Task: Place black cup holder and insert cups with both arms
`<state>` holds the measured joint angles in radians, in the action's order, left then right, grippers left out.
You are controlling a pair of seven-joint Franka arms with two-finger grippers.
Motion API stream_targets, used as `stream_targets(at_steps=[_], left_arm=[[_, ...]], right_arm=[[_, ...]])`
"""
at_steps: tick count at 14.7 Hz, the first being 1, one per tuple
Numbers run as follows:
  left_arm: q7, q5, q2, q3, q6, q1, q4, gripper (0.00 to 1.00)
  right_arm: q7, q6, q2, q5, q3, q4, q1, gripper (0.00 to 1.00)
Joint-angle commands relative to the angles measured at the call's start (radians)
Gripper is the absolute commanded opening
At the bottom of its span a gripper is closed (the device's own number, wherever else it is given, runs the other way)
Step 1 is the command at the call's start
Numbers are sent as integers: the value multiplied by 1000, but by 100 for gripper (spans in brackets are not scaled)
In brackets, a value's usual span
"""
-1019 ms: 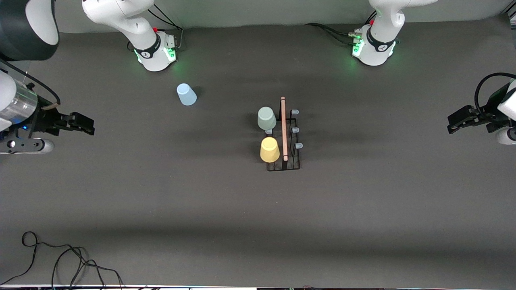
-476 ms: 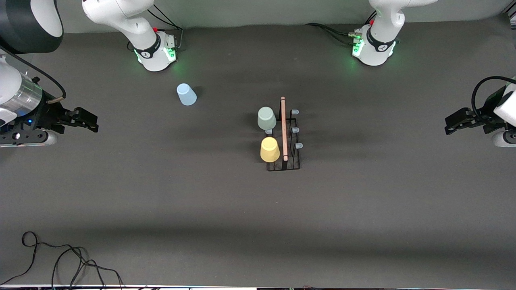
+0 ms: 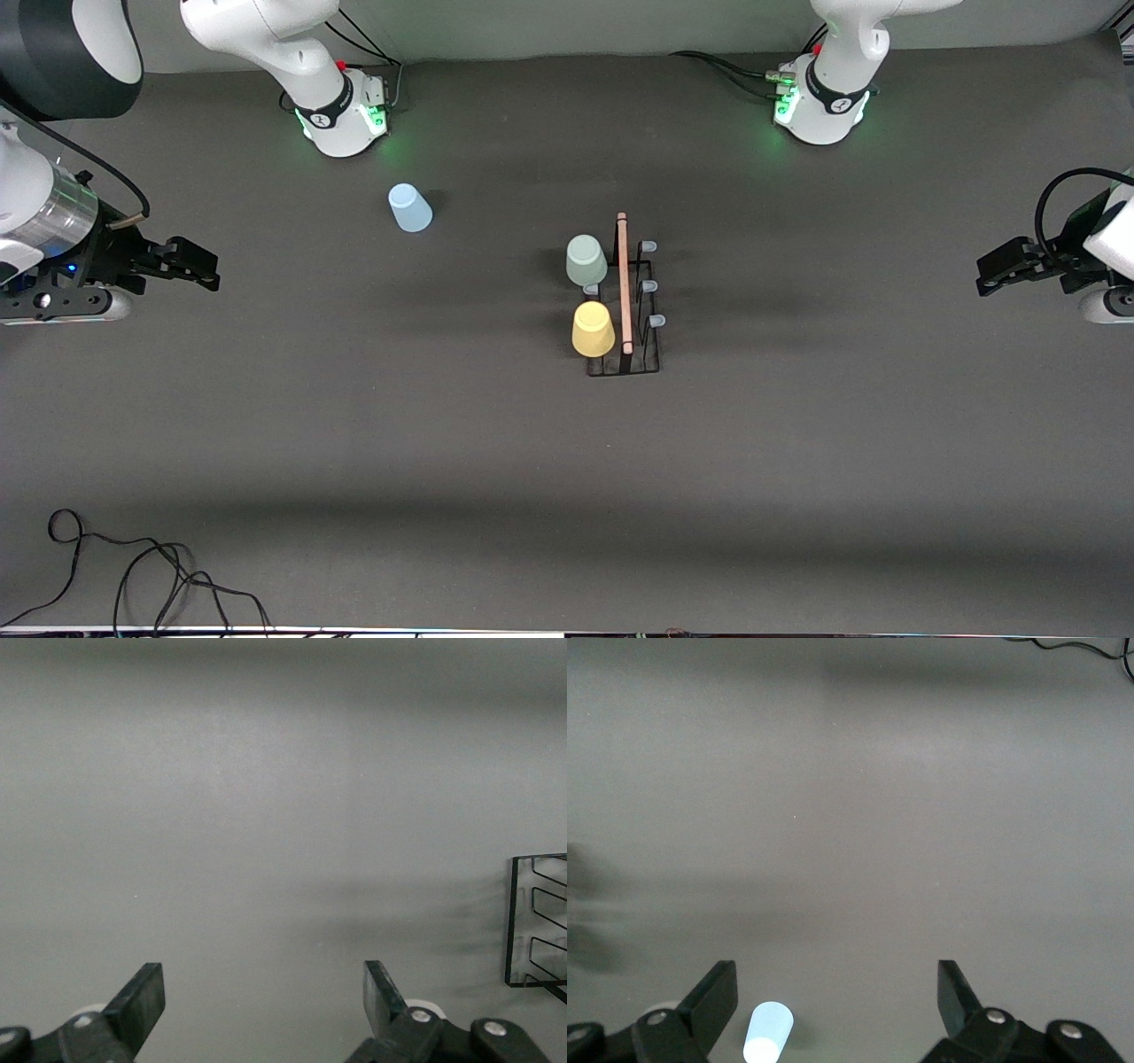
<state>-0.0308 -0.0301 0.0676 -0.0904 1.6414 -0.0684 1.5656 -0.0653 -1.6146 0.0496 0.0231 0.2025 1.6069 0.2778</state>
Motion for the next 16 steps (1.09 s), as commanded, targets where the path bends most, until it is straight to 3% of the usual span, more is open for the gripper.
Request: stream_targets(at_steps=[1, 4, 9, 16], left_arm=[[-18, 6, -6, 3, -23, 9, 5, 100], [-18, 6, -6, 3, -22, 9, 2, 100], [-17, 6, -6, 1, -14, 7, 2, 100], [-17, 6, -6, 1, -14, 9, 5, 100]], right_arm=[[7, -18, -31, 18, -118, 25, -127, 100], [-2, -18, -36, 17, -179, 21, -198, 100], [-1, -16, -34, -25, -206, -2, -264, 100], [-1, 33, -23, -25, -212, -18, -253, 100]])
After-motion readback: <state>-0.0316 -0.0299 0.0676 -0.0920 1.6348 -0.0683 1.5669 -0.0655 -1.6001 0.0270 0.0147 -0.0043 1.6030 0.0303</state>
